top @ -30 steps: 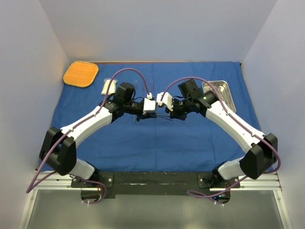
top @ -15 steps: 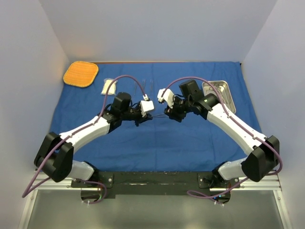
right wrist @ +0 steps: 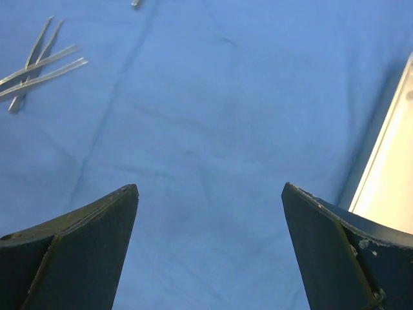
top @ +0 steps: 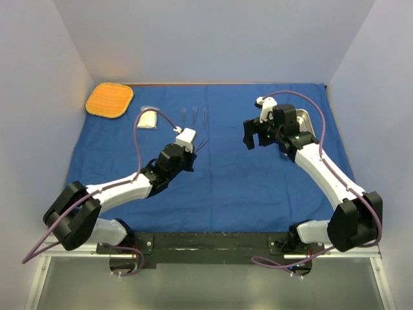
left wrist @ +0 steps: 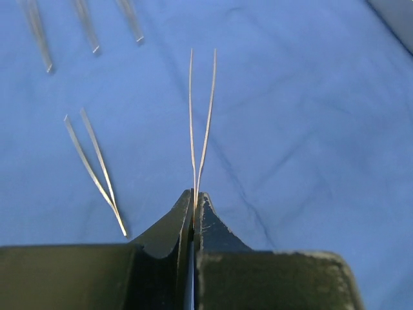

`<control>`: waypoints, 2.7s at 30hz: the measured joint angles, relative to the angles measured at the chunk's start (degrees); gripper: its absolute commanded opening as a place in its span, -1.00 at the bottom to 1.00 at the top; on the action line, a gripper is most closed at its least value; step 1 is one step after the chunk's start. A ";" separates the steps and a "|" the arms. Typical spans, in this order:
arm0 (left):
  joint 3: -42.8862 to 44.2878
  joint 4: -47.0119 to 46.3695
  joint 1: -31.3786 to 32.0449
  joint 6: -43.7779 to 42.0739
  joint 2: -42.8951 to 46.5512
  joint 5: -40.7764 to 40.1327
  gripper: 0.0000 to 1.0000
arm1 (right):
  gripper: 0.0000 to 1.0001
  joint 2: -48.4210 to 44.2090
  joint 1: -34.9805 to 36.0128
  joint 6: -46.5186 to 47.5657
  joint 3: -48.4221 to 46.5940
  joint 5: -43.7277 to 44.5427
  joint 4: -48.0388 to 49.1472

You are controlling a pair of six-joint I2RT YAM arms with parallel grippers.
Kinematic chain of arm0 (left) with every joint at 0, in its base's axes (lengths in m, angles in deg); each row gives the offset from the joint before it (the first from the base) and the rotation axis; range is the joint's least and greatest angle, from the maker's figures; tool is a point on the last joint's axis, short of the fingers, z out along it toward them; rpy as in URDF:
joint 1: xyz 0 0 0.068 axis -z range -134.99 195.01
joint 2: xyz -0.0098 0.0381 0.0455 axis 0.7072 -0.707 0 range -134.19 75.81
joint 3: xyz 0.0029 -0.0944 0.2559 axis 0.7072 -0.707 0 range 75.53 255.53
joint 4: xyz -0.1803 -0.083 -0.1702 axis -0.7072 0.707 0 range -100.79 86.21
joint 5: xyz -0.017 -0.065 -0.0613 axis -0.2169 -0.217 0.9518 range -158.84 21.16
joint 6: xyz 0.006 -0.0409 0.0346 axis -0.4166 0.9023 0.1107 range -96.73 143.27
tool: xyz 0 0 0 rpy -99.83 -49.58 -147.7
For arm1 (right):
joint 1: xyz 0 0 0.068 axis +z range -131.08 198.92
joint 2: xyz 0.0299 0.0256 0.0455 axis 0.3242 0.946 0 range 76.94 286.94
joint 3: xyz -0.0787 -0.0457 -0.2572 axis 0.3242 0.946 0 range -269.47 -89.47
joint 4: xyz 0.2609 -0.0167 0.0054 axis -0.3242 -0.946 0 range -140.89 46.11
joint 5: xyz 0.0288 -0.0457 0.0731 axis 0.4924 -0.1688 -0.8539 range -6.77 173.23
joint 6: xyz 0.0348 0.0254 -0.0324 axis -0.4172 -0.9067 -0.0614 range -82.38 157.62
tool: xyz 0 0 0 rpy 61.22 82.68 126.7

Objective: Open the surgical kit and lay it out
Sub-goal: Place the medical item in the surgical kit.

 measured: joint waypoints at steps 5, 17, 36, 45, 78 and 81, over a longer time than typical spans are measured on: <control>-1.40 -2.01 2.23 9.35 -4.02 -9.99 -1.00 | 0.97 -0.72 0.15 -5.14 3.34 0.63 3.13; 0.50 -2.16 5.66 21.05 -14.29 -23.71 -1.00 | 0.97 -0.72 0.20 -6.43 5.44 -0.17 5.88; 5.77 -2.91 6.08 24.72 -21.79 -27.85 -1.00 | 0.97 -2.60 3.21 -4.39 7.10 0.24 6.78; 8.85 0.46 6.14 27.45 -24.41 -27.36 -0.60 | 0.97 -2.62 4.09 -3.54 7.74 0.57 7.04; 15.39 16.02 6.38 32.26 -25.53 -25.31 -0.57 | 0.97 -3.72 4.70 -2.32 8.11 2.25 7.15; 15.67 16.61 6.38 32.24 -25.42 -25.16 -0.24 | 0.97 -3.72 4.70 -2.29 8.11 2.47 7.15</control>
